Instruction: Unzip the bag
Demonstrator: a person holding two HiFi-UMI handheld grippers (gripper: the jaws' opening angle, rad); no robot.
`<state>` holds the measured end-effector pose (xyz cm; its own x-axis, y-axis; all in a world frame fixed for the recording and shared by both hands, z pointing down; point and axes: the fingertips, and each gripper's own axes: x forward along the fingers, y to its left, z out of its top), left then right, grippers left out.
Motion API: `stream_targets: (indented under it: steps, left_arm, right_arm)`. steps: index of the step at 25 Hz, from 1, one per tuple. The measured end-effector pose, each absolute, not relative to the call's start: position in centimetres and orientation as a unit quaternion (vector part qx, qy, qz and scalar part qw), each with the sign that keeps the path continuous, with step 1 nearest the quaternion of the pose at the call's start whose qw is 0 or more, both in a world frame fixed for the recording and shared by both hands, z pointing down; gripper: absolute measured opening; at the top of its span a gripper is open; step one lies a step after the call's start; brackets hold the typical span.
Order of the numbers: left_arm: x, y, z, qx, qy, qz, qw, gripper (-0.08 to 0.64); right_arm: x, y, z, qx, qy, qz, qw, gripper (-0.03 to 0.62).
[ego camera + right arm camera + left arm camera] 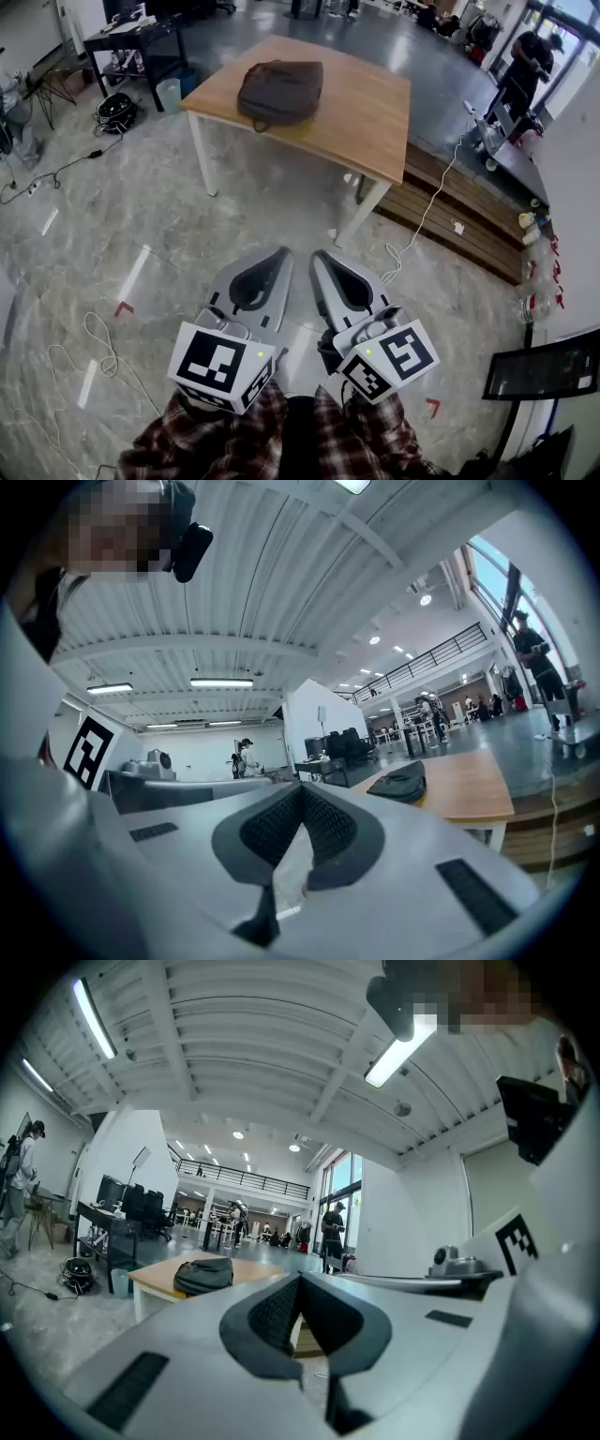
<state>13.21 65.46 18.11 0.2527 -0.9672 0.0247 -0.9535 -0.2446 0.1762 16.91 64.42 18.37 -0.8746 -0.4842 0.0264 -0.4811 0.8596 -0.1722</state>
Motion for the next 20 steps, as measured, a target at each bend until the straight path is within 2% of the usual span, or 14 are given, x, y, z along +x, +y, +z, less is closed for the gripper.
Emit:
stream_targets:
  steps: [8,20]
  left_arm:
    - [3.9,58.6,17.1,0.790,-0.607,-0.043,0.070,0.006]
    - [-2.8,44.9,20.2,0.787,-0.611,-0.038,0.081,0.006]
  right_arm:
    - [8.0,57.1,17.9,-0.264,0.961,-0.083,0.003,0.011]
    - [1.9,42.7,20.4,-0.270,0.959,-0.090,0.003,0.011]
